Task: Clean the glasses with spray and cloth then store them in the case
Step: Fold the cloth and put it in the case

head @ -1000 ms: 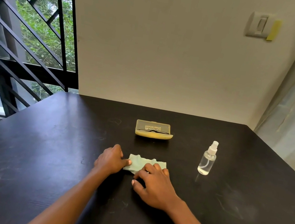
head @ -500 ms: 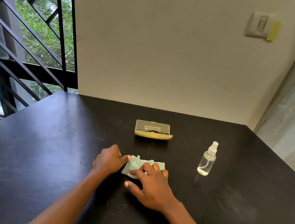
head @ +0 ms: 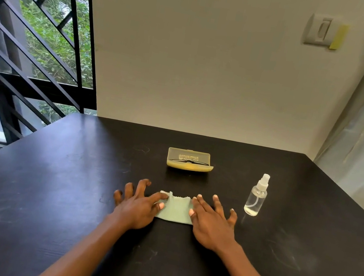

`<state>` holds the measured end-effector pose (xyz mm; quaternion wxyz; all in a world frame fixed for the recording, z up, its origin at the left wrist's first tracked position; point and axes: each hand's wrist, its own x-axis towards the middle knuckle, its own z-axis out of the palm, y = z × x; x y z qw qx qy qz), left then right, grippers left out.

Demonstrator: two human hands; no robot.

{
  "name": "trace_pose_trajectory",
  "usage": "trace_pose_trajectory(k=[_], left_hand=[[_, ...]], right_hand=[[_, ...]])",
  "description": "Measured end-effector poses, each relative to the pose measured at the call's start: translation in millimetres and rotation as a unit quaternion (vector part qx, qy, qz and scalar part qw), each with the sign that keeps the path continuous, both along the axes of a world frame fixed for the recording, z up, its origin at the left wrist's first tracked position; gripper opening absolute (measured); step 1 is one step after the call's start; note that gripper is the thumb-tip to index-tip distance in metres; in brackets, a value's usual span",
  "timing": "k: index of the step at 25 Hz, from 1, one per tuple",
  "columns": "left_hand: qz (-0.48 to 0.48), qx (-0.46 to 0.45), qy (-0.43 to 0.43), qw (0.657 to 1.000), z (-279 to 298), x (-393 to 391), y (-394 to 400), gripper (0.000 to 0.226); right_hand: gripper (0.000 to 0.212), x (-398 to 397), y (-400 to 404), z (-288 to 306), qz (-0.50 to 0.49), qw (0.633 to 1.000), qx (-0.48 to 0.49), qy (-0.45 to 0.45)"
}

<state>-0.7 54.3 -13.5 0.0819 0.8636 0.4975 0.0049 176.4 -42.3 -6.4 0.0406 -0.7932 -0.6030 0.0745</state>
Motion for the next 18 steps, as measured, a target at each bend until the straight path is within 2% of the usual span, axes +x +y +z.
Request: trace_pose_trajectory(k=[4, 6, 9, 12, 15, 18], left_hand=[[0.016, -0.001, -0.017, 1.000, 1, -2, -6, 0.038], [0.005, 0.011, -0.053, 0.998, 0, -3, -8, 0.036], [-0.063, 0.029, -0.157, 0.985, 4, -11, -9, 0.022], [-0.141, 0.011, -0.194, 0.971, 9, -21, -10, 0.011], [-0.190, 0.024, -0.194, 0.962, 9, -26, -10, 0.007], [-0.226, 0.071, -0.172, 0.956, 7, -27, -8, 0.014]], right_hand=[[0.054, 8, -1, -3, 0.000, 1.000, -0.017, 0.010], [0.052, 11, -1, -3, 0.002, 0.999, 0.016, 0.046], [0.035, 19, -9, 4, 0.019, 0.988, 0.129, 0.080], [0.019, 29, -20, 12, 0.070, 0.981, 0.154, 0.092], [0.019, 35, -29, 14, 0.139, 0.978, 0.140, 0.063], [0.022, 40, -30, 10, 0.189, 0.970, 0.151, -0.001]])
